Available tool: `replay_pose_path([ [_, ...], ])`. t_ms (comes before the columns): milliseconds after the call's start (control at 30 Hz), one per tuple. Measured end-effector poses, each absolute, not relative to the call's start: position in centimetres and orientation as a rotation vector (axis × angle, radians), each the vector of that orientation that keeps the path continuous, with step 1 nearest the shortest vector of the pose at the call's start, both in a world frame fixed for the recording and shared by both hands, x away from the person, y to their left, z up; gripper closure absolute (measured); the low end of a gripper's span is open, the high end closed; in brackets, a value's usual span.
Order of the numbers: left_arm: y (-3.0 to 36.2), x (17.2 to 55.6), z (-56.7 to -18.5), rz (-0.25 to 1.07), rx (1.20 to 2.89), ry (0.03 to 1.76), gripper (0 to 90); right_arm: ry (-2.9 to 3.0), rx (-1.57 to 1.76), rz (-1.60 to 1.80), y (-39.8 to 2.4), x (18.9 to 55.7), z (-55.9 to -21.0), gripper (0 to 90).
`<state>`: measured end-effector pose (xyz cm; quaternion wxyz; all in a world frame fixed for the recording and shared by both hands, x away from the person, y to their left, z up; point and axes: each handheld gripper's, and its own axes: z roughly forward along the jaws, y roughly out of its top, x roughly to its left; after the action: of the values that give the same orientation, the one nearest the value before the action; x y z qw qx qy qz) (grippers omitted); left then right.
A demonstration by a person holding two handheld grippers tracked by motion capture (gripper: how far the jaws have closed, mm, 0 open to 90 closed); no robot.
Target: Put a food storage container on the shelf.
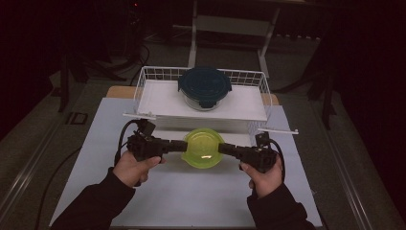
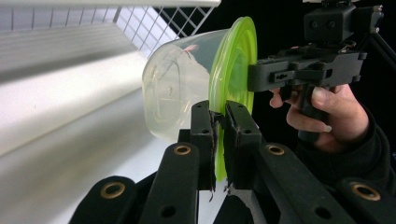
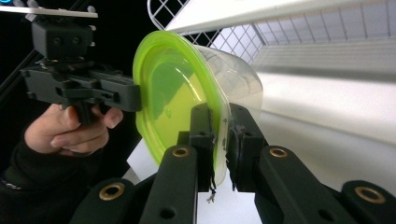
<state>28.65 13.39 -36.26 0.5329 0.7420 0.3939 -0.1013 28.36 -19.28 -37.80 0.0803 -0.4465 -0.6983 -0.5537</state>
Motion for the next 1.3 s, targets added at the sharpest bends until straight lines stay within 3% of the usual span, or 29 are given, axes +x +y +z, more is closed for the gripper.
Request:
replay_pose_path([
  [767, 13.8, 30.8, -27.4, -0.107, 1.732, 0.894, 82.3, -2.139, -1.302, -1.811, -18.4, 31.3, -29.1, 80.8],
  [1300, 13.2, 35.5, -23.9, -0.078, 1.706, 0.939, 82.3, -2.166, -1.367, -1.820, -18.2, 36.1, -25.0, 80.2],
])
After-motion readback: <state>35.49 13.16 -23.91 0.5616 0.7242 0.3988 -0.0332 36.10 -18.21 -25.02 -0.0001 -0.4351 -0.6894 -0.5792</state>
